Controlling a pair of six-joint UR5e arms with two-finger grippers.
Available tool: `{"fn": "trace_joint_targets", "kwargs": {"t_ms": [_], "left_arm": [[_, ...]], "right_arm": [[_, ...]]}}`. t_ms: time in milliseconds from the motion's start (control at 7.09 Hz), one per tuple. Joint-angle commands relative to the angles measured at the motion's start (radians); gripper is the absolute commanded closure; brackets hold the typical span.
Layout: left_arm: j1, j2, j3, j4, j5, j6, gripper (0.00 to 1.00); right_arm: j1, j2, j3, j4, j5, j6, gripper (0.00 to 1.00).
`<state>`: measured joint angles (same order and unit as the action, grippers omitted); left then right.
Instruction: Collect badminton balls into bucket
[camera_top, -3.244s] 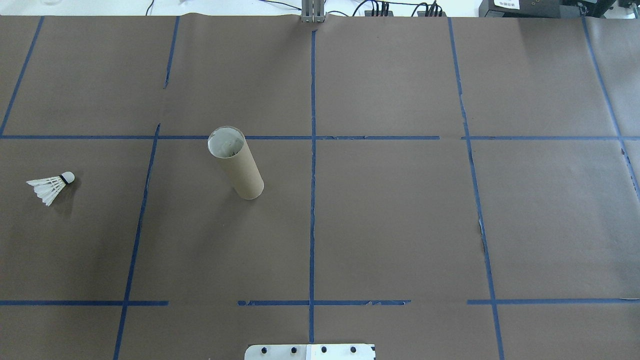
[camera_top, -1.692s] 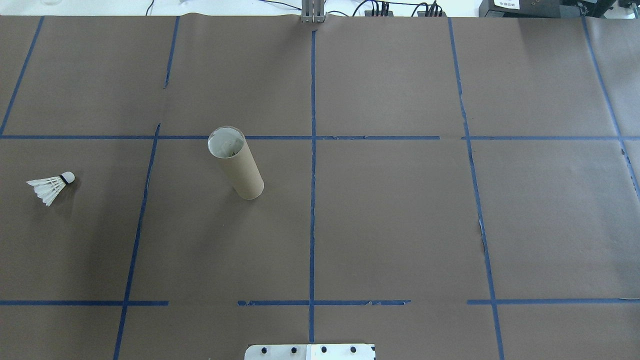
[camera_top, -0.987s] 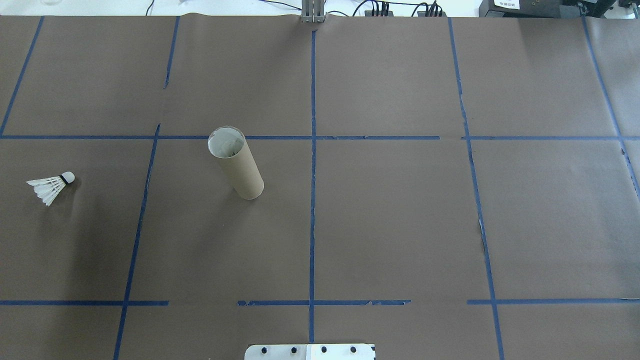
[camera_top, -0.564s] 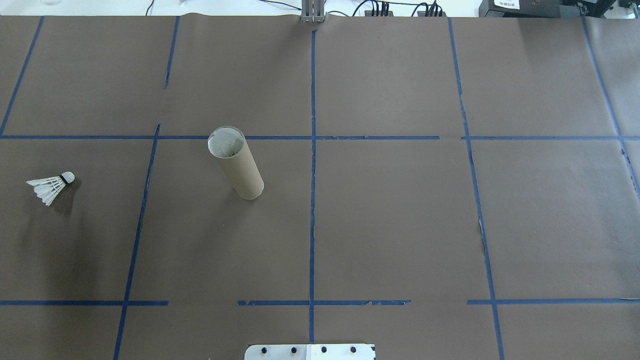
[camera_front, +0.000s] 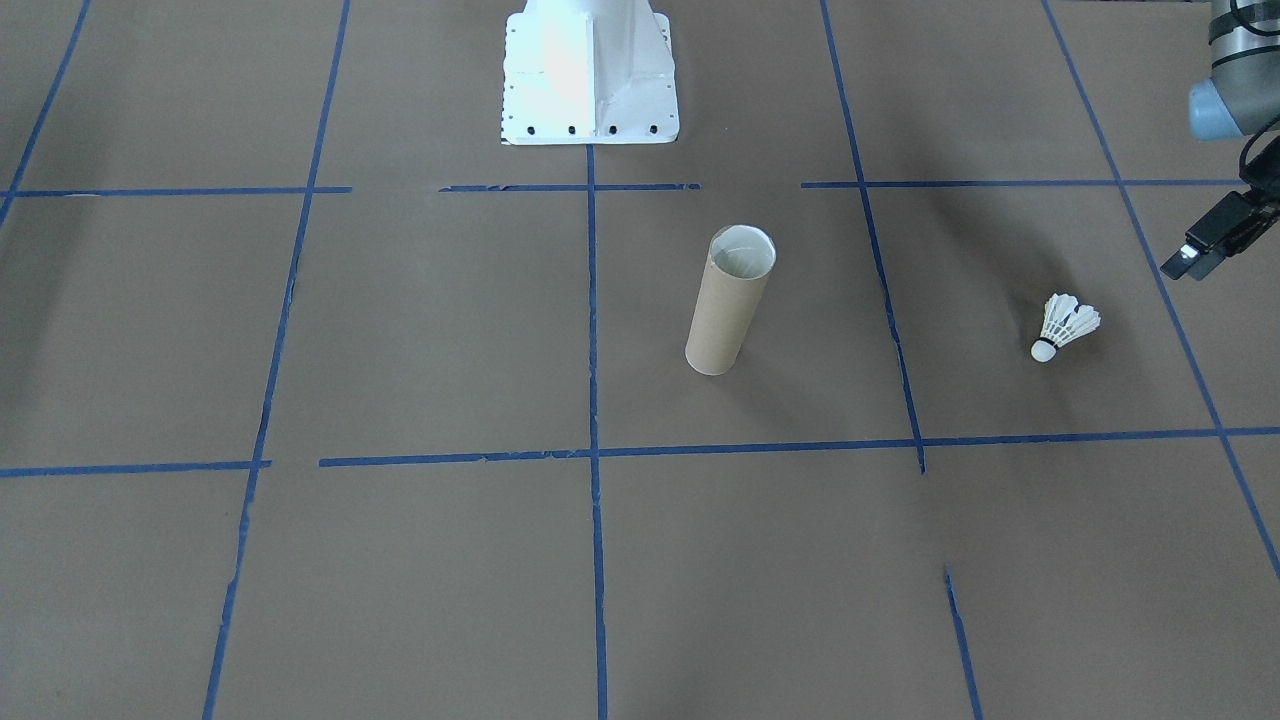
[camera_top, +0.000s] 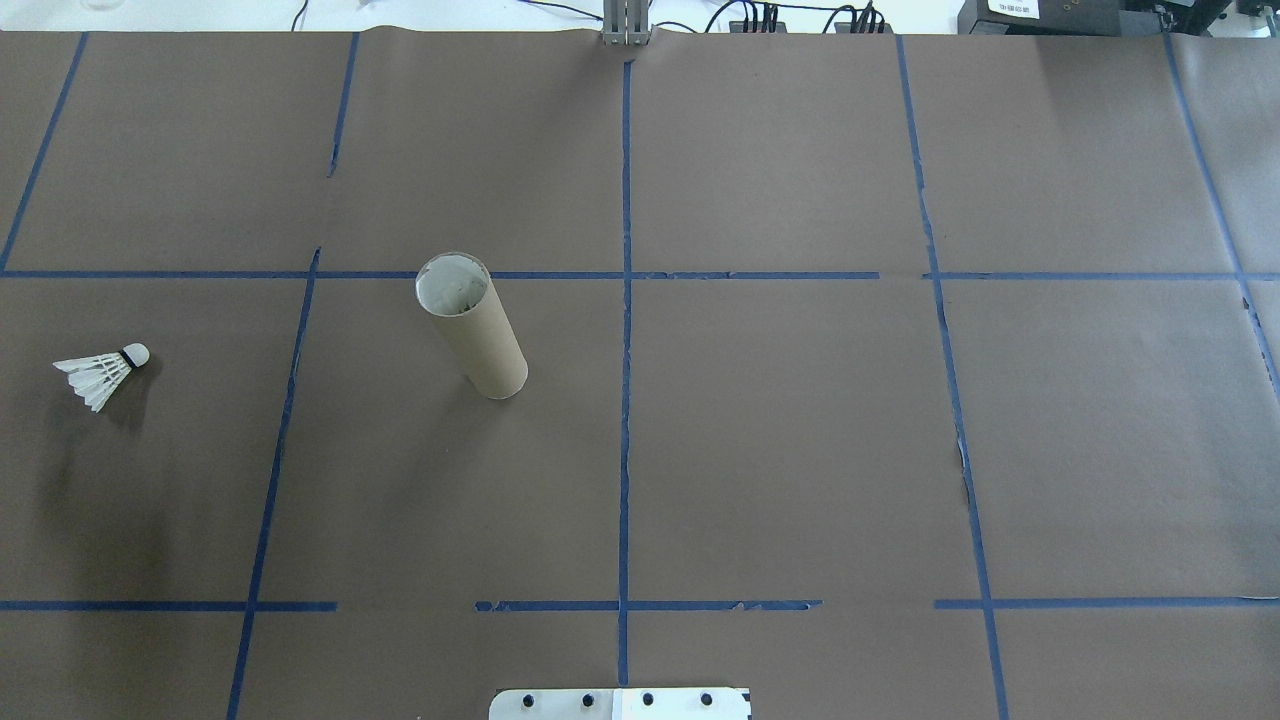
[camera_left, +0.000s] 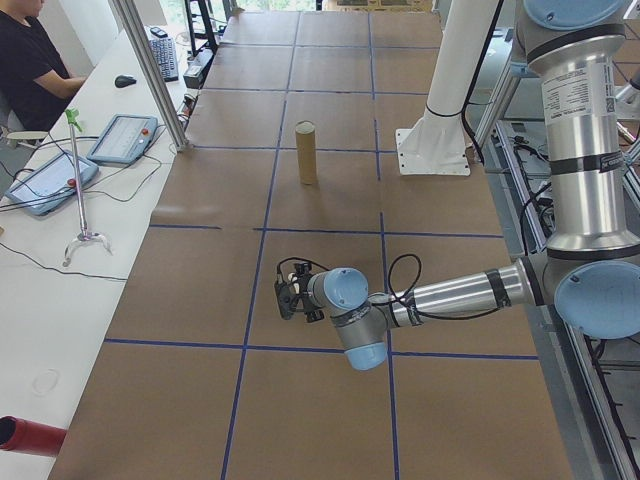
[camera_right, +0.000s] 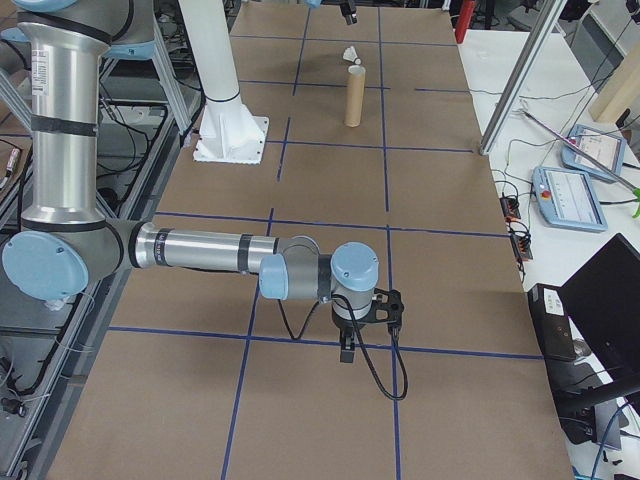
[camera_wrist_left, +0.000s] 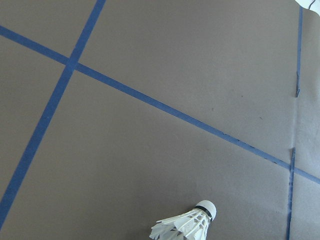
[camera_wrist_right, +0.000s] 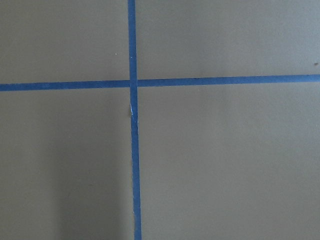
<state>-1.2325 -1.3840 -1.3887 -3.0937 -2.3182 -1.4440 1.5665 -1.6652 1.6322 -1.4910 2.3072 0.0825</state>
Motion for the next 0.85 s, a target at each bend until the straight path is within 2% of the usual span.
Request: {"fn": "trace_joint_targets", "kwargs": {"t_ms": [0, 282, 423, 564, 705], "left_arm": [[0.059, 0.002, 0.026, -0.129, 0.096, -0.149, 0.00], [0.080, 0.002, 0.077, -0.261, 0.135, -0.237, 0.00], [0.109, 0.002, 0.080, -0.275, 0.172, -0.260, 0.00], [0.148, 0.002, 0.085, -0.307, 0.216, -0.294, 0.00], [0.215, 0.000, 0.085, -0.321, 0.288, -0.330, 0.00]], "right_arm": [[0.000, -0.001, 0.000, 0.000, 0.000, 0.000, 0.00], [0.000, 0.001, 0.000, 0.000, 0.000, 0.000, 0.00], [0.000, 0.001, 0.000, 0.000, 0.001, 0.000, 0.00], [0.000, 0.001, 0.000, 0.000, 0.001, 0.000, 0.00], [0.000, -0.001, 0.000, 0.000, 0.000, 0.000, 0.00]]}}
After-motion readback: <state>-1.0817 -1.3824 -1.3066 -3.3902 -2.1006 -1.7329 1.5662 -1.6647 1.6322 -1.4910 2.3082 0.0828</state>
